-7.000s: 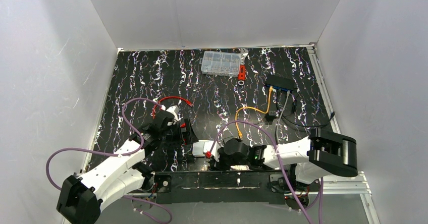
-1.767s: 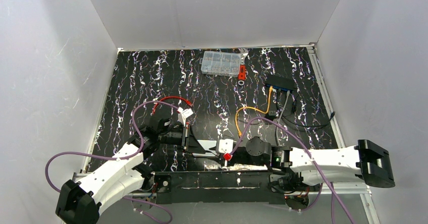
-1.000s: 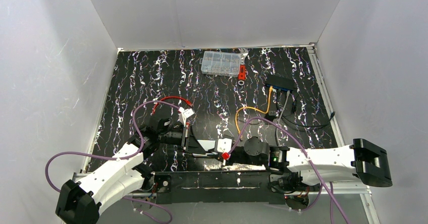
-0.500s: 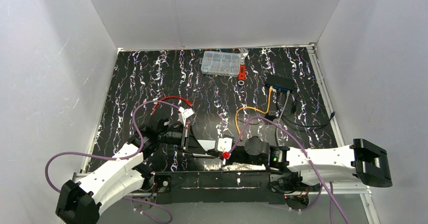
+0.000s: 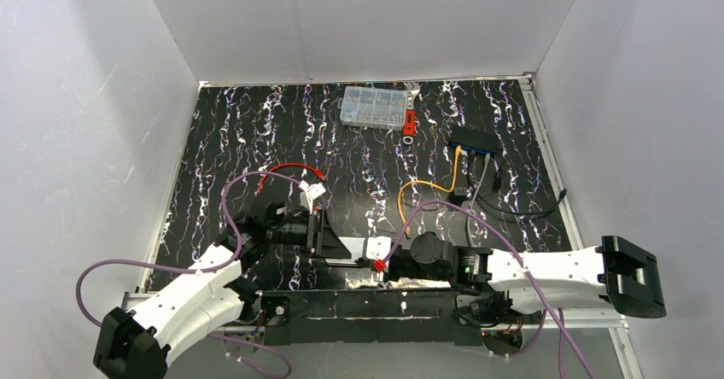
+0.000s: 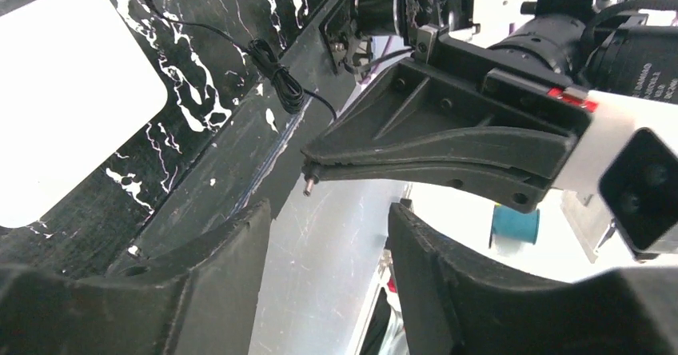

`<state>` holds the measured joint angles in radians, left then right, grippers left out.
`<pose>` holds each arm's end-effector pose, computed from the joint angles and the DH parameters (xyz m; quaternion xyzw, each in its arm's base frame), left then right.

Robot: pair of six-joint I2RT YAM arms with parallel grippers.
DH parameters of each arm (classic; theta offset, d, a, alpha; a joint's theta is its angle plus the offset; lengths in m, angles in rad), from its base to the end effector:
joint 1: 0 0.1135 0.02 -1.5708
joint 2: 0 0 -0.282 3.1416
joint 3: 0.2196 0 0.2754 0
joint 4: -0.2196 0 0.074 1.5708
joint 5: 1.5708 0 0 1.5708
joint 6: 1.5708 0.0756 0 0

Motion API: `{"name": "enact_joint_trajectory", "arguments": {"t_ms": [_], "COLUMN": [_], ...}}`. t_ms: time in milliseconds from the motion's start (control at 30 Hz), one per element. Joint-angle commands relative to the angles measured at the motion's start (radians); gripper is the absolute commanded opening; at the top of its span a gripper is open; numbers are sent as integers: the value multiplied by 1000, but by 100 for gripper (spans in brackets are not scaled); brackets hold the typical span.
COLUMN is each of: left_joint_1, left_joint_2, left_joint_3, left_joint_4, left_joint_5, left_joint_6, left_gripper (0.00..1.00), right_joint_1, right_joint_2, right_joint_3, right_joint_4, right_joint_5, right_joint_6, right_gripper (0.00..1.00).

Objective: Insert the plug into the switch port
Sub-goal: Insert the connector into the switch port.

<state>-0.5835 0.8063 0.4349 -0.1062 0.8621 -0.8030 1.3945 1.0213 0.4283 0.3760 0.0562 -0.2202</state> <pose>0.1407 -0.1616 0.2188 0.1309 0.7953 -0.5763 0.1351 0.0524 0.2701 0.2213 -0.5508 0.5515 0.3286 0.5334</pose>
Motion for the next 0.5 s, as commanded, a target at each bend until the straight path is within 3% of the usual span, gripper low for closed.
{"name": "enact_joint_trajectory", "arguments": {"t_ms": [0, 67, 167, 200, 467], "left_joint_1": [6, 5, 5, 5, 5], "left_joint_2": [-40, -43, -34, -26, 17], "left_joint_3": [-5, -5, -1, -1, -10], "left_joint_4": [-28, -48, -82, -86, -90], "left_joint_5": [-98, -136, -203, -217, -333], "left_joint_6": [18, 26, 40, 44, 68], "left_gripper": [61, 70, 95, 98, 98], "right_joint_1": [-6, -12, -29, -36, -135], "right_joint_2": [-28, -27, -17, -9, 70], "right_joint_3": [38, 50, 64, 71, 93], "right_joint_4": [-166, -232, -309, -331, -364], "right_joint_5": [43, 63, 81, 83, 40], "right_joint_6": [3, 14, 36, 46, 113], "right_gripper": [1, 1, 1, 1, 1]}}
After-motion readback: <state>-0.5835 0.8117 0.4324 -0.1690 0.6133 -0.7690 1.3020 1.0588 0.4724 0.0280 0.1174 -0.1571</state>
